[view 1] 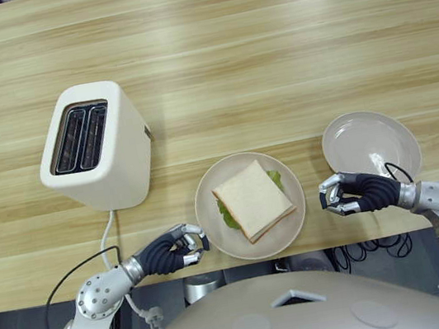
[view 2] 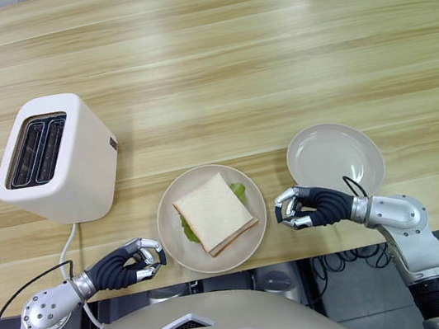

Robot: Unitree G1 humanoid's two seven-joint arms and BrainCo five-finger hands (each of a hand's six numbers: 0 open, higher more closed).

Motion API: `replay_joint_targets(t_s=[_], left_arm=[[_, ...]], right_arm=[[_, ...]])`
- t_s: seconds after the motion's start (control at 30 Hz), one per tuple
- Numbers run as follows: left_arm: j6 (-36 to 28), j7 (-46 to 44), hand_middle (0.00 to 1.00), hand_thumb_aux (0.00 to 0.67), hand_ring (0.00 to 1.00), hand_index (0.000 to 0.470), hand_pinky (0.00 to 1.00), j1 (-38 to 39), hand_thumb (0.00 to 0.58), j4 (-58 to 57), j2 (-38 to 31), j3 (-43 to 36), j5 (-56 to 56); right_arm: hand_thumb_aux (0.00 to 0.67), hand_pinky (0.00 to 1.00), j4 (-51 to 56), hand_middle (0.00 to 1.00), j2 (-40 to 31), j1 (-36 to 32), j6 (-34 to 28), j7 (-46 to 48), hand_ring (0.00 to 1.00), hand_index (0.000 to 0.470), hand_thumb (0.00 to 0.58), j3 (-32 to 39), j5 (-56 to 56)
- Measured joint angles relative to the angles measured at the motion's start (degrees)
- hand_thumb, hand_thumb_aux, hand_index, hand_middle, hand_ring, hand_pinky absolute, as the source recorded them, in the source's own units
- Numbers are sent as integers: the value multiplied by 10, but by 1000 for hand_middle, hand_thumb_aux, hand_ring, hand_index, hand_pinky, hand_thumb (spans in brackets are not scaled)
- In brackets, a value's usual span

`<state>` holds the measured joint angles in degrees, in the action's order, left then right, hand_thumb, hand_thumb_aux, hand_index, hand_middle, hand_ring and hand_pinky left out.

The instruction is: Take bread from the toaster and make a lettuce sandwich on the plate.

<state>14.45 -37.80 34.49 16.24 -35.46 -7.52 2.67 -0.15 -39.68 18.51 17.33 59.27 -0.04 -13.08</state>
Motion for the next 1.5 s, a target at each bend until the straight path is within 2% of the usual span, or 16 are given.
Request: replay_joint_targets(t_s=[0.27, 0.43, 0.7, 0.97, 1.2, 1.5], left_arm=[[0, 4, 1000, 670, 1000, 460, 1000, 12, 580, -14, -25, -5, 26], [0, 11, 1000, 670, 1000, 460, 1000, 0, 580, -27, -25, -10, 53], [0, 19, 1000, 670, 1000, 460, 1000, -51, 580, -48, 5, -82, 107], [2, 33, 1000, 670, 1000, 460, 1000, -74, 580, -50, 15, -108, 132], [5, 65, 1000, 670, 1000, 460, 1000, -154, 580, -86, 42, -107, 148], [30, 96, 1000, 670, 1000, 460, 1000, -287, 580, -204, 88, -130, 176]], right_arm=[[670, 1000, 46, 1000, -12, -1, 66, -45, 1000, 460, 580, 49, 133], [670, 1000, 46, 1000, -13, -3, 86, -70, 1000, 460, 580, 75, 178], [670, 1000, 23, 1000, -19, -8, 94, -92, 1000, 460, 580, 113, 224], [670, 1000, 6, 1000, -21, -21, 91, -103, 1000, 460, 580, 139, 245], [670, 1000, 69, 1000, 3, -124, 97, -122, 1000, 460, 580, 156, 263], [670, 1000, 236, 1000, 50, -279, 140, -178, 1000, 460, 580, 204, 337]])
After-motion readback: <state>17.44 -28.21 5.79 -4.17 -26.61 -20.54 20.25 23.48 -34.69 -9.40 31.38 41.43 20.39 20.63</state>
